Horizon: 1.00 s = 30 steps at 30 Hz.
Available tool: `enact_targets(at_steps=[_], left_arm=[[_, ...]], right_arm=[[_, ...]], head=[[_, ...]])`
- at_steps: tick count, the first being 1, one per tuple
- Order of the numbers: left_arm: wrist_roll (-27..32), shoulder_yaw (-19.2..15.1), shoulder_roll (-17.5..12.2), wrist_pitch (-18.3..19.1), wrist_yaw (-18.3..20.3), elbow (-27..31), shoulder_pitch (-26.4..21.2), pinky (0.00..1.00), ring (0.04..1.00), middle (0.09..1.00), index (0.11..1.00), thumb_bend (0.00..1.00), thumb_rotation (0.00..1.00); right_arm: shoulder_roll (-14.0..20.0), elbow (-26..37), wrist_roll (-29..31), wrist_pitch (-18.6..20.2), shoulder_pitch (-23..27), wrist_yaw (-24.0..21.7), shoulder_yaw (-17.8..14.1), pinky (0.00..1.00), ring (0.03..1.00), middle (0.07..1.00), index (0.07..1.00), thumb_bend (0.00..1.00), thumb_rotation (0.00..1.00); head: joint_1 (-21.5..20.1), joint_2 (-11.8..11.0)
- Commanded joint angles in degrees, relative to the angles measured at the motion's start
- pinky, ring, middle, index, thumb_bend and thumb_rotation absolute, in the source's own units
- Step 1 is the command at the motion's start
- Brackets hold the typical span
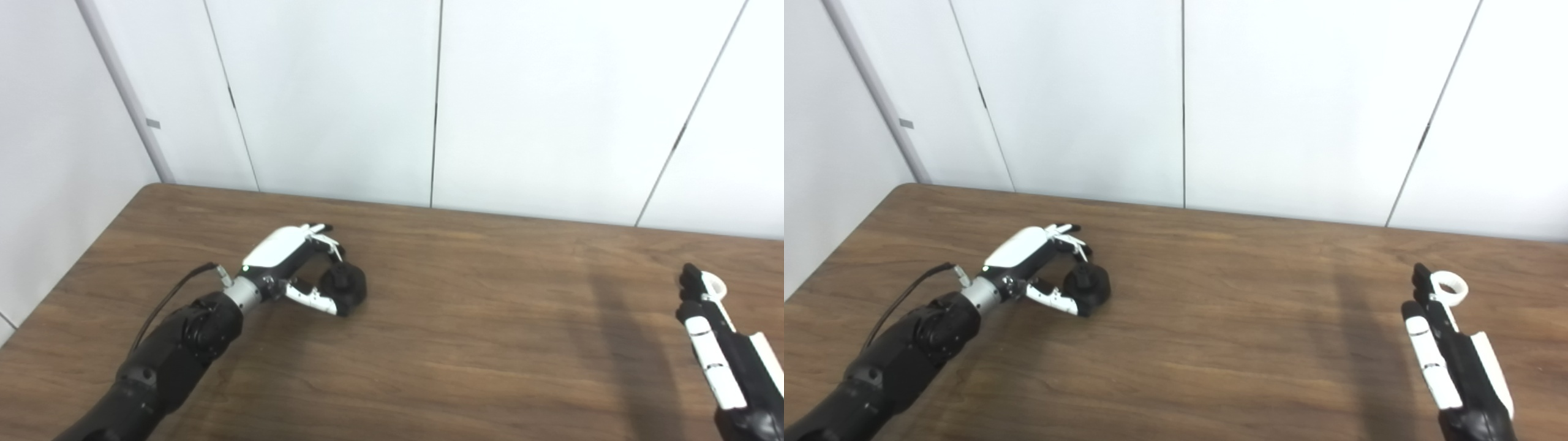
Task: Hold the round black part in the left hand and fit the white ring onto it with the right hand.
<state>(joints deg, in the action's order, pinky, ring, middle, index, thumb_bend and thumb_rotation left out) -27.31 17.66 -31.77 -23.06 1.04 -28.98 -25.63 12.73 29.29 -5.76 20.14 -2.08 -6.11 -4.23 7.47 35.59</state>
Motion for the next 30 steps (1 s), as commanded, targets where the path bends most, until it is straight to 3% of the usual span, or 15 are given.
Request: enact_targets(at_steps=[1,9,20,27,30], left_arm=[[0.7,-1.1,-0.5,-0.5,1.1,3.9,-0.8,1.00,0.962,0.760,0.482,0.52,0.05],[-0.4,-0.6,1.8,-0.9,5.4,12.5,2.2,1.00,0.962,0.764,0.482,0.52,0.05],[-2.3,1.0,5.3,-3.6,7.2,14.7,3.4,1.00,0.962,0.756,0.481,0.52,0.05],[-4.6,6.8,4.3,-3.9,4.8,15.9,2.3,1.00,0.954,0.753,0.482,0.52,0.05],[-6.4,10.8,3.1,-3.9,1.8,15.7,1.0,1.00,0.956,0.753,0.482,0.52,0.05]], right_arm=[[0.7,0.7,0.2,-3.1,1.3,0.4,-0.4,0.98,1.000,1.000,1.000,0.29,0.93],[1.0,-0.8,0.3,-6.4,1.3,0.3,-0.2,0.96,1.000,1.000,1.000,0.33,0.91],[0.1,-1.6,-0.7,-8.1,1.0,0.9,0.1,0.95,1.000,1.000,0.992,0.40,0.90],[-0.4,-1.1,-1.5,-8.6,0.9,1.3,0.0,0.93,0.994,1.000,0.986,0.44,0.90],[-0.7,-0.6,-1.8,-8.5,0.9,1.6,0.0,0.93,0.997,1.000,0.988,0.45,0.90]], head=[[-0.1,0.2],[-2.4,0.7],[-7.7,0.6],[-10.2,1.7],[-11.1,1.9]])
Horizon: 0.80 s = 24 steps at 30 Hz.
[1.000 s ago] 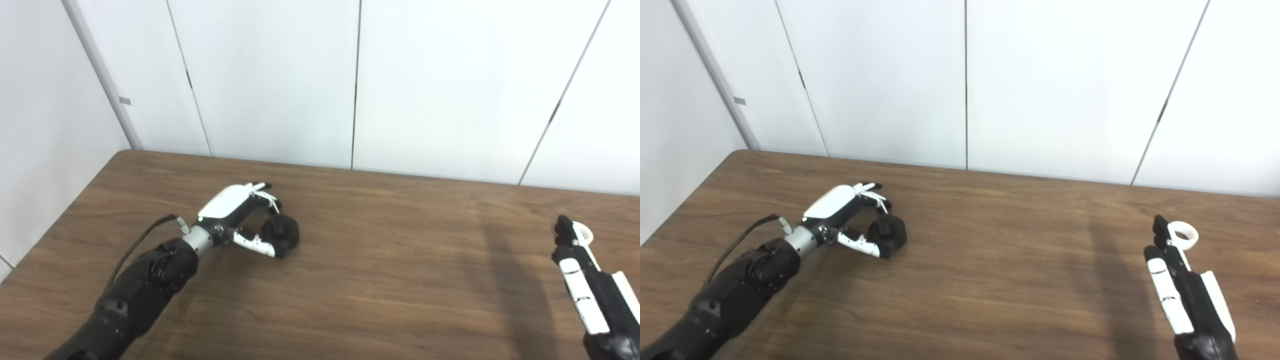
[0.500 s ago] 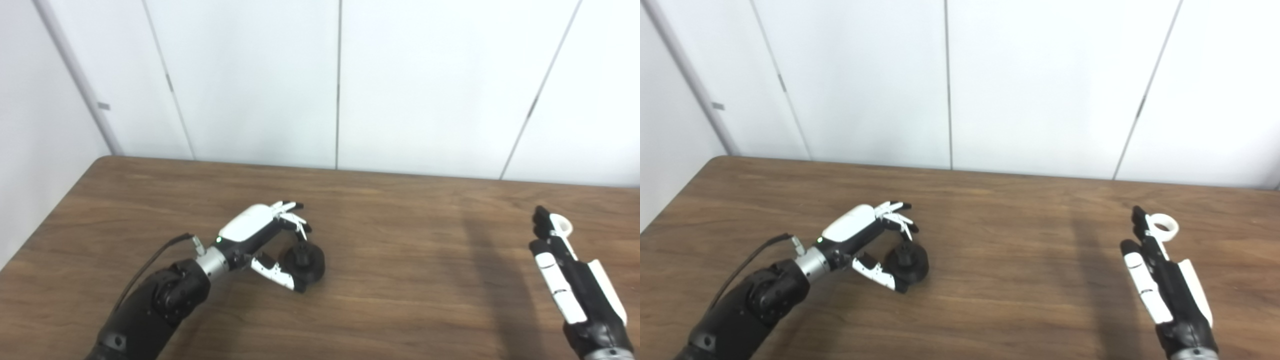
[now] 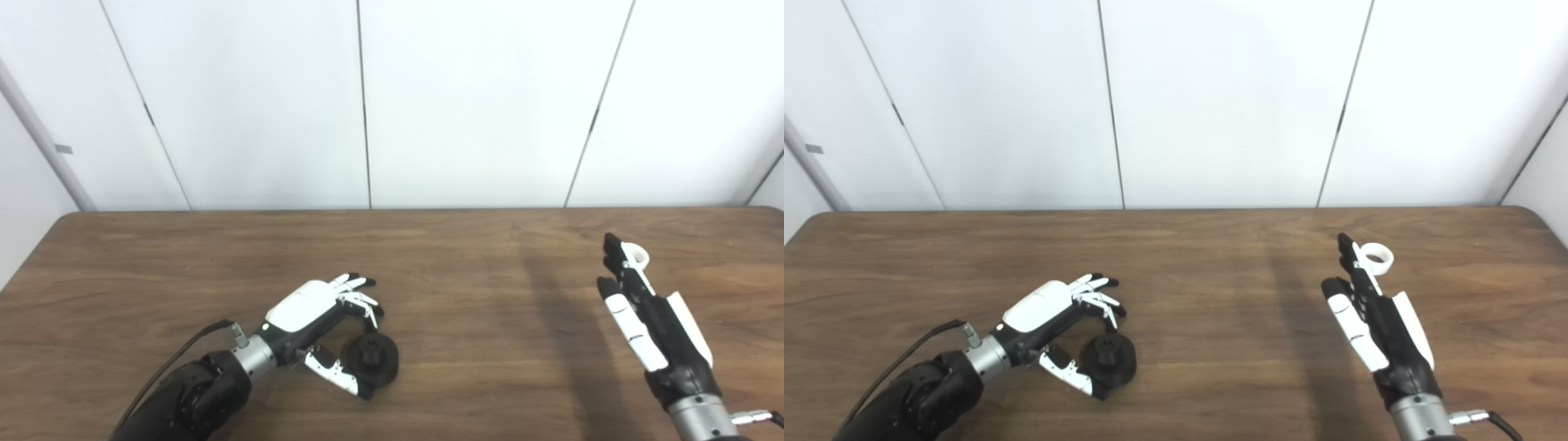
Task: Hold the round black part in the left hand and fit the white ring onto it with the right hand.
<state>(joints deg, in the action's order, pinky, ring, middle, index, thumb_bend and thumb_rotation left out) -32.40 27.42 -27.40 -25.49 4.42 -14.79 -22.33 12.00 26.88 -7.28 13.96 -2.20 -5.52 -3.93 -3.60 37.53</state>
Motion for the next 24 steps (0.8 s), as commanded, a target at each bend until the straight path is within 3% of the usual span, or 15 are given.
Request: enact_targets(at_steps=[1,5,14,24], left_arm=[[-1.7,2.4,-1.5,-1.4,-2.7,1.2,-2.8,1.00,0.955,0.752,0.482,0.52,0.05],[-3.1,6.2,-2.8,-1.4,-6.6,0.6,-4.1,1.00,0.959,0.749,0.482,0.52,0.05],[-10.5,14.2,-4.2,-1.4,-20.5,-2.7,-7.0,1.00,0.955,0.748,0.482,0.52,0.05],[-11.3,18.7,-3.9,-1.4,-26.6,-4.0,-8.4,1.00,0.952,0.747,0.482,0.52,0.05]], right_arm=[[-0.1,1.9,-0.2,-2.3,1.0,1.0,-0.4,0.93,0.997,1.000,0.988,0.45,0.90],[-0.4,2.4,-0.4,-1.7,0.9,1.1,-0.2,0.95,1.000,1.000,0.987,0.47,0.90],[0.0,2.9,-1.0,-1.7,1.0,1.2,-0.6,0.92,0.997,1.000,0.980,0.48,0.90],[0.4,4.2,-0.3,-0.6,1.5,0.9,-1.7,0.93,0.994,1.000,0.973,0.49,0.88]], head=[[-0.3,0.1],[-1.1,0.6],[-3.7,1.4],[-5.9,1.9]])
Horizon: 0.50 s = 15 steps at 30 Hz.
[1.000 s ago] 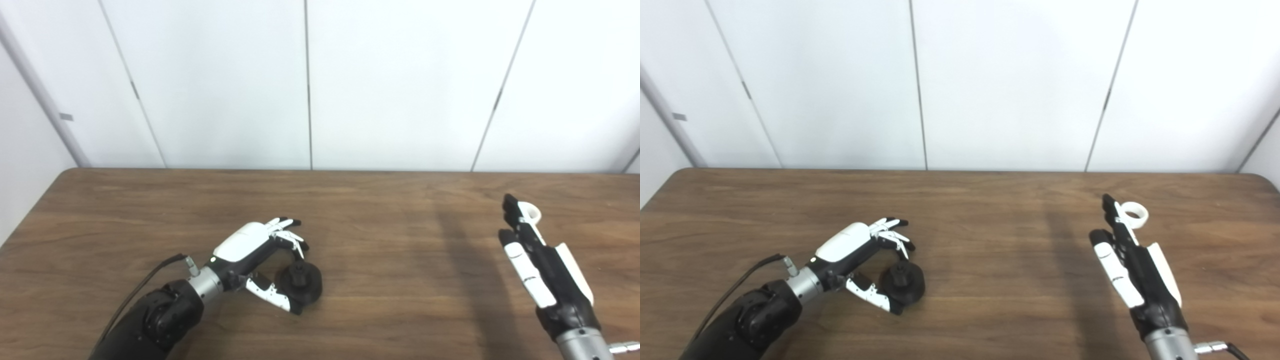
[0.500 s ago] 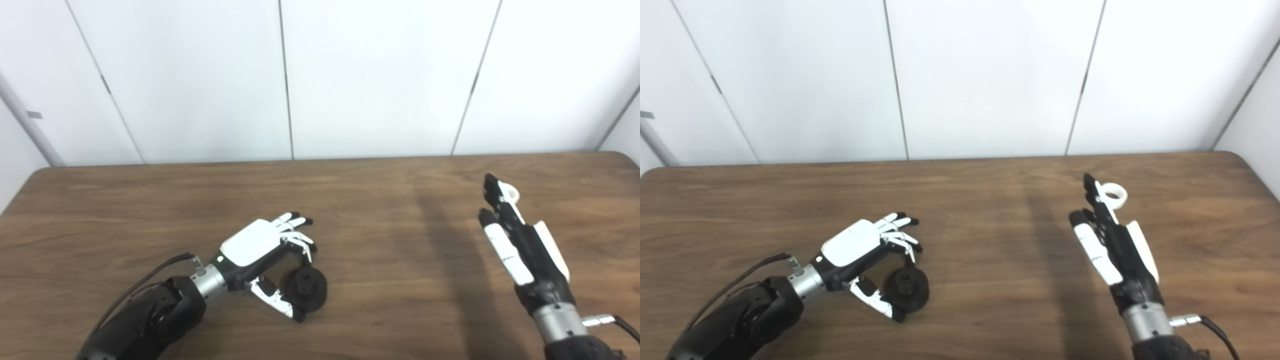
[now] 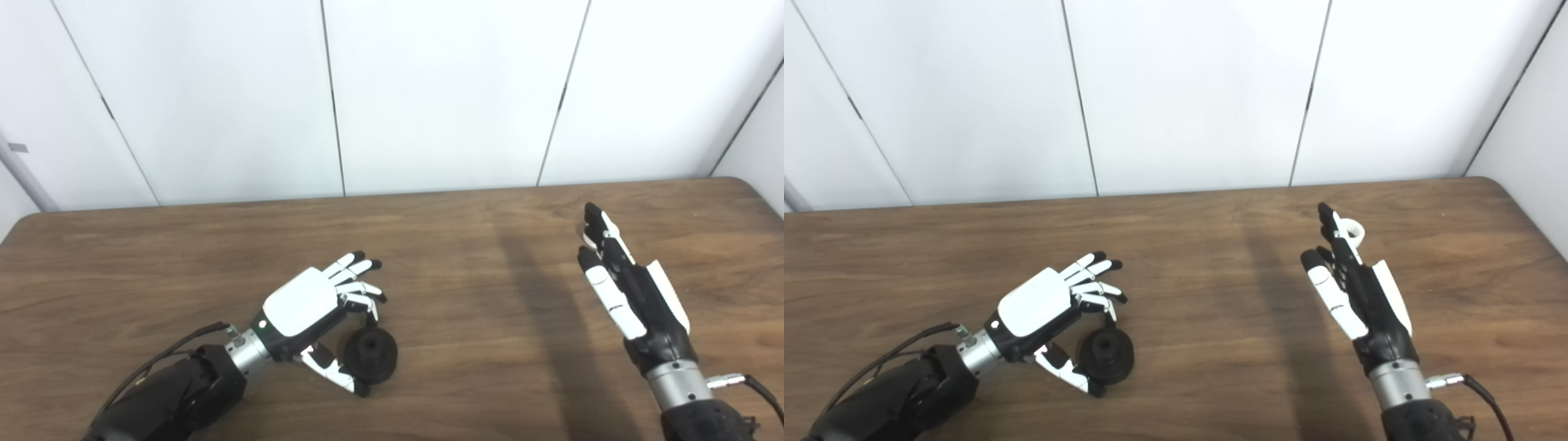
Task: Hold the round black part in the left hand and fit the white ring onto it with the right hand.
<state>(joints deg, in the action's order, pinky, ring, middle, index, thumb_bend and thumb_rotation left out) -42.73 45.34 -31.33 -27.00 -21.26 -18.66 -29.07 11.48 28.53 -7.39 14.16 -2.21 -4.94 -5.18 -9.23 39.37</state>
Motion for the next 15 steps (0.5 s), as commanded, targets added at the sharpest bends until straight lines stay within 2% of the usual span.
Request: enact_targets(at_steps=[1,8,9,11,15], left_arm=[[-1.0,0.9,0.2,0.1,-1.1,-0.2,-1.6,1.00,0.949,0.746,0.482,0.52,0.05],[-0.1,2.8,0.9,0.1,-2.1,-1.1,-2.0,1.00,0.931,0.742,0.482,0.52,0.05],[0.2,2.9,0.9,0.1,-1.9,-1.1,-2.0,1.00,0.929,0.743,0.482,0.52,0.05],[0.8,3.0,0.8,0.1,-1.3,-0.9,-2.0,1.00,0.931,0.749,0.482,0.52,0.05],[3.6,2.2,1.0,0.1,2.3,0.0,-1.1,1.00,0.933,0.757,0.482,0.52,0.05]], right_arm=[[0.8,2.7,-0.2,-0.5,1.5,0.3,-0.5,0.93,0.994,1.000,0.971,0.49,0.88],[1.2,3.8,0.0,-0.5,1.7,0.2,-0.9,0.93,0.990,1.000,0.973,0.49,0.88],[1.4,4.1,0.2,-0.2,1.8,0.1,-1.0,0.93,0.990,1.000,0.974,0.48,0.88],[1.5,4.7,0.3,0.5,2.0,0.0,-1.2,0.94,0.995,1.000,0.978,0.48,0.88],[1.6,5.8,0.3,2.0,2.2,0.1,-0.9,0.94,0.995,1.000,0.977,0.48,0.88]], head=[[-0.3,0.0],[-0.3,0.0],[-0.8,0.6],[-1.0,1.0],[-1.2,1.5]])
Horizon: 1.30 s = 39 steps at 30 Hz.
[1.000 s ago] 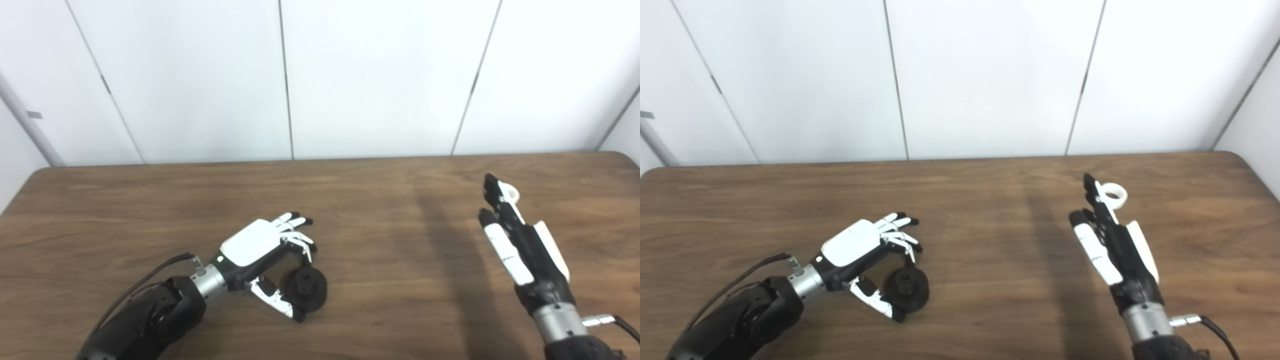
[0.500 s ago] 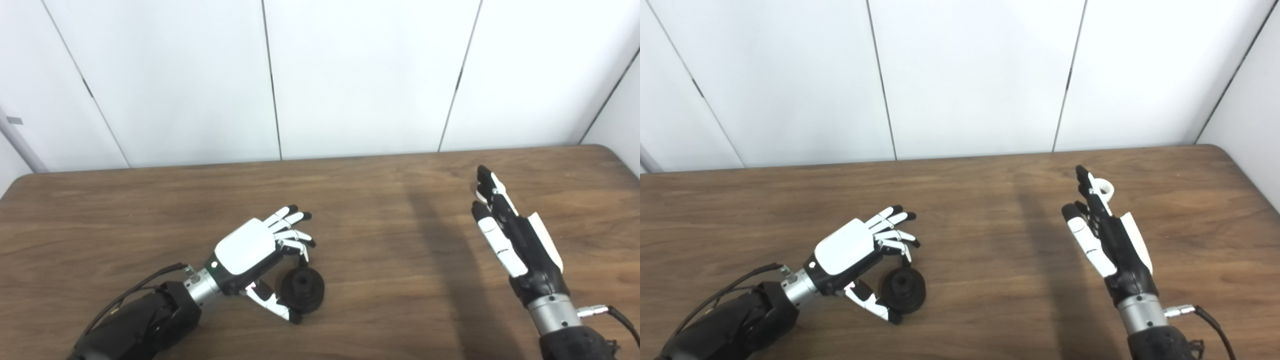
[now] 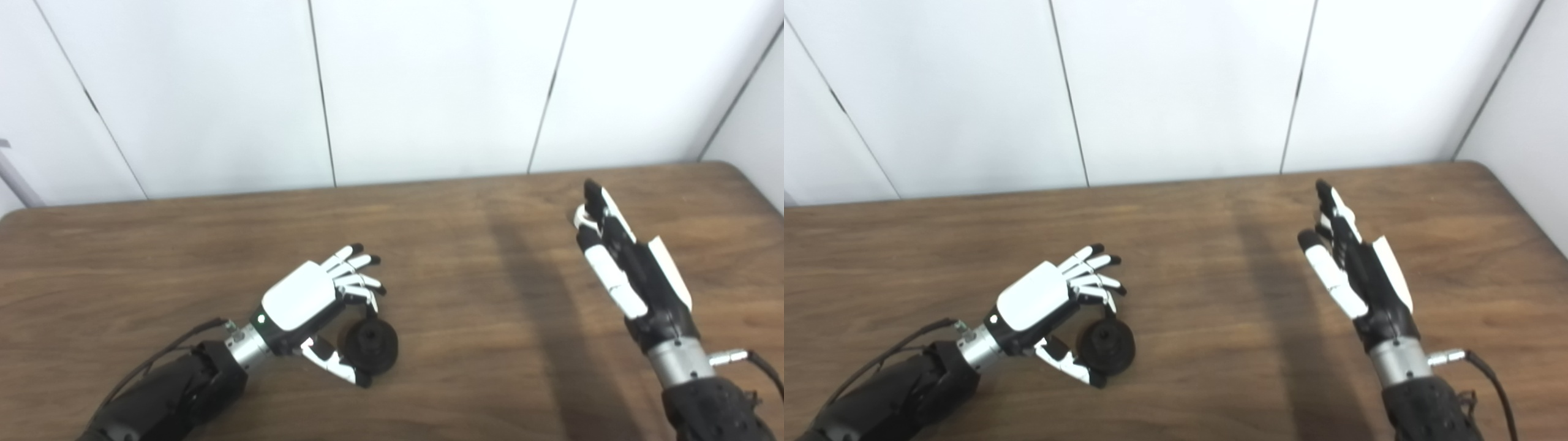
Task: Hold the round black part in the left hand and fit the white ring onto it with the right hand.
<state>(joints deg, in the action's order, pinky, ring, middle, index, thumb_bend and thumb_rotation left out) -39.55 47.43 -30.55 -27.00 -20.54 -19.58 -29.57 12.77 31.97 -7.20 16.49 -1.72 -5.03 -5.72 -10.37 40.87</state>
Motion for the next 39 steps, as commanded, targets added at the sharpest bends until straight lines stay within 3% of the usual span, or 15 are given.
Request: enact_targets(at_steps=[1,16,30,33,35,39], left_arm=[[1.2,-0.1,0.3,0.1,2.4,1.1,-0.3,1.00,0.931,0.756,0.482,0.52,0.05],[5.7,-3.7,1.3,0.1,12.1,2.4,2.5,1.00,0.920,0.760,0.482,0.52,0.05],[5.6,-3.1,0.6,0.1,12.1,2.0,2.3,1.00,0.905,0.753,0.482,0.52,0.05],[5.6,-2.8,0.3,0.1,11.8,1.8,1.9,1.00,0.907,0.753,0.482,0.52,0.05],[5.5,-2.5,0.0,0.1,11.4,1.9,1.6,1.00,0.904,0.751,0.482,0.52,0.05],[4.4,-2.3,-0.4,0.1,10.9,2.1,1.2,1.00,0.906,0.752,0.482,0.52,0.05]], right_arm=[[0.3,2.6,0.1,-0.1,1.7,0.2,-0.3,0.94,0.994,1.000,0.975,0.49,0.88],[0.9,5.2,0.7,2.2,1.0,-0.1,-0.8,0.93,0.989,1.000,0.975,0.50,0.89],[1.6,5.4,1.2,1.8,1.2,0.2,-1.9,0.92,0.979,0.996,0.967,0.53,0.89],[2.0,4.9,-1.5,1.1,1.2,1.0,-2.2,0.88,0.959,0.980,0.950,0.51,0.82],[2.5,4.8,-4.0,1.4,1.3,1.6,-2.5,0.85,0.917,0.939,0.922,0.53,0.72],[4.0,4.4,-5.5,2.6,1.9,1.3,-3.8,0.86,0.914,0.928,0.912,0.51,0.58]], head=[[-0.1,0.3],[-0.3,1.9],[-0.5,1.7],[-0.8,1.6],[-0.8,1.6],[-0.8,1.6]])
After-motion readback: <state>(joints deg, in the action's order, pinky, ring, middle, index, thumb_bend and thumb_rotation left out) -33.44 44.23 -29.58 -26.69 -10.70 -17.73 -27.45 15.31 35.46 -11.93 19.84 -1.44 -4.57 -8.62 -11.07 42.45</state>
